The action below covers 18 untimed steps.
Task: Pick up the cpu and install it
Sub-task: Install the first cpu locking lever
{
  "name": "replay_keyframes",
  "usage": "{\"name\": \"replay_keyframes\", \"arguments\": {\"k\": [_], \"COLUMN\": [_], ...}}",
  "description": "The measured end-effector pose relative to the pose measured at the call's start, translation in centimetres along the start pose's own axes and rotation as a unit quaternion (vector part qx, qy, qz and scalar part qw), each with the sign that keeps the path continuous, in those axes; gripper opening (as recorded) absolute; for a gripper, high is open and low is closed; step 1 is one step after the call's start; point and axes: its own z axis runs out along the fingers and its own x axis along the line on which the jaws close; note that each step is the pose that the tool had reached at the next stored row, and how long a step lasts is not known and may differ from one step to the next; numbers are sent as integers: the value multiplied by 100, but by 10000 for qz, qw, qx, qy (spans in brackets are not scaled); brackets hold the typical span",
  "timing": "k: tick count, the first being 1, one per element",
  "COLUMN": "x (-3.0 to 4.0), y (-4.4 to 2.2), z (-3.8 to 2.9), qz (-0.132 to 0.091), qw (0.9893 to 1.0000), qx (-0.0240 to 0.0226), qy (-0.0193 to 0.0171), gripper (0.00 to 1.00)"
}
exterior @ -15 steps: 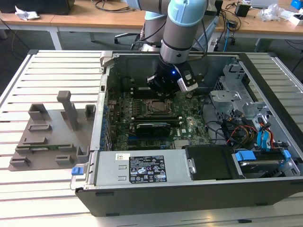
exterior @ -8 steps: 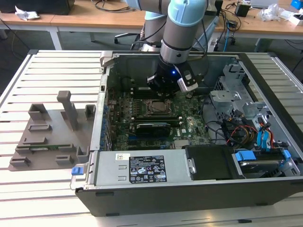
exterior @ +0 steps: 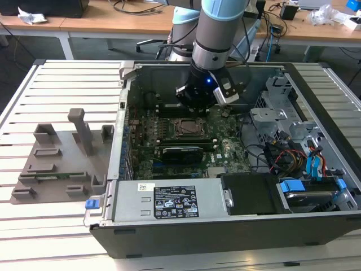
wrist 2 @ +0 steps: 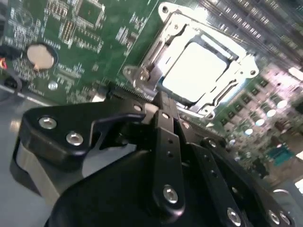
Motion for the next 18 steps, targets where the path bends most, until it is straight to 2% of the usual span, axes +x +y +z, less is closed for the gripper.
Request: {"name": "replay_keyframes", "arguments": {"k": [3,4,8,9,11,12,16,18], "x": [2,4,6,9,21,26,41,42], "y": [-69,-108,-201,-213,-204,-200,-187,-186], "z": [-7,-9,-15,-50,-243,-318,-563,-574], "qz": [9,11,13,13,13,13,13,13], "qw": [9999,9999,9998,9998,9998,9998,9998,9998], "qx": [137,163,192,194,193,194,193,192], "qy": [4,4,5,5,4,5,5,4], "gripper": [11,11,11,11,11,11,11,11]}}
